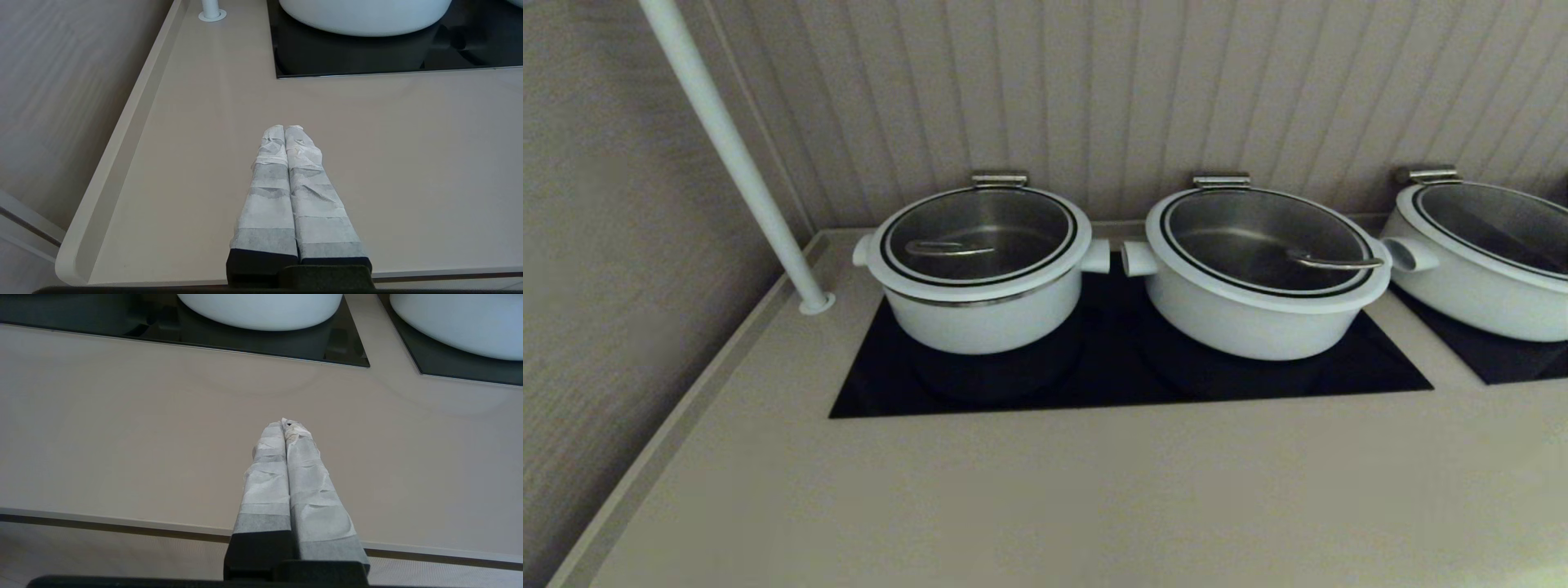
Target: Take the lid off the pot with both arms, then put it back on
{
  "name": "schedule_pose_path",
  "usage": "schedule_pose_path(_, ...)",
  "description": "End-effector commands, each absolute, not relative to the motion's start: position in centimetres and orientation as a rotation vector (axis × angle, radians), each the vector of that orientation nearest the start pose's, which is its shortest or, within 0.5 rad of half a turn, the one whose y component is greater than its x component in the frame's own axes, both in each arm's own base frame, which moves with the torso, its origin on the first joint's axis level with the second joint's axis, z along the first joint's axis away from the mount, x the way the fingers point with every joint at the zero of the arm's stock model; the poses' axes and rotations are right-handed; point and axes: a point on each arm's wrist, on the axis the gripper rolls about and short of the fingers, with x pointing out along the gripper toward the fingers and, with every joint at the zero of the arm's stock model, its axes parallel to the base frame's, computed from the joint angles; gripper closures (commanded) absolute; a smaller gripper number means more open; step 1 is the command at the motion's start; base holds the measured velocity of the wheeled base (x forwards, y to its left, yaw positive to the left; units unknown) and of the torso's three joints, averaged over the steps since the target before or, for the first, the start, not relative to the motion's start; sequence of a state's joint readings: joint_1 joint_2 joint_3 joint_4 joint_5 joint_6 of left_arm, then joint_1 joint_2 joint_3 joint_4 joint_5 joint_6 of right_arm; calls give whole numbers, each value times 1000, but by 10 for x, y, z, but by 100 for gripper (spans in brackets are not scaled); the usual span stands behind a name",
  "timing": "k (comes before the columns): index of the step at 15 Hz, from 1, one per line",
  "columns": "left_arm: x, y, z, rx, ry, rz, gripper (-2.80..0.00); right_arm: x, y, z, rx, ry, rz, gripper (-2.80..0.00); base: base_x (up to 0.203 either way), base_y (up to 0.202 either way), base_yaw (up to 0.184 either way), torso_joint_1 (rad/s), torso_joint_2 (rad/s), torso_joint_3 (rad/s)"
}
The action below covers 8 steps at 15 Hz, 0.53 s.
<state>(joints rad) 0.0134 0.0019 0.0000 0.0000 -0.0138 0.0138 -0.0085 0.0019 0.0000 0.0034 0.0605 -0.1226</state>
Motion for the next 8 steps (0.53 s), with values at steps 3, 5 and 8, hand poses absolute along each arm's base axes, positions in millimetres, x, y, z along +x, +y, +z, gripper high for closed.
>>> schedule_pose_path(3, -23, -1, 76, 14, 2, 0, 0, -23, 1, 75, -120, 4, 44, 0, 0, 0, 0, 0, 0, 0)
schedule_pose_path(5, -23, -1, 76, 14, 2, 0, 0, -23, 1, 75, -107, 4, 45, 0, 0, 0, 0, 0, 0, 0)
schedule_pose_path(8, -23, -1, 76, 14, 2, -1, 0, -23, 1, 75, -100, 2, 44, 0, 0, 0, 0, 0, 0, 0)
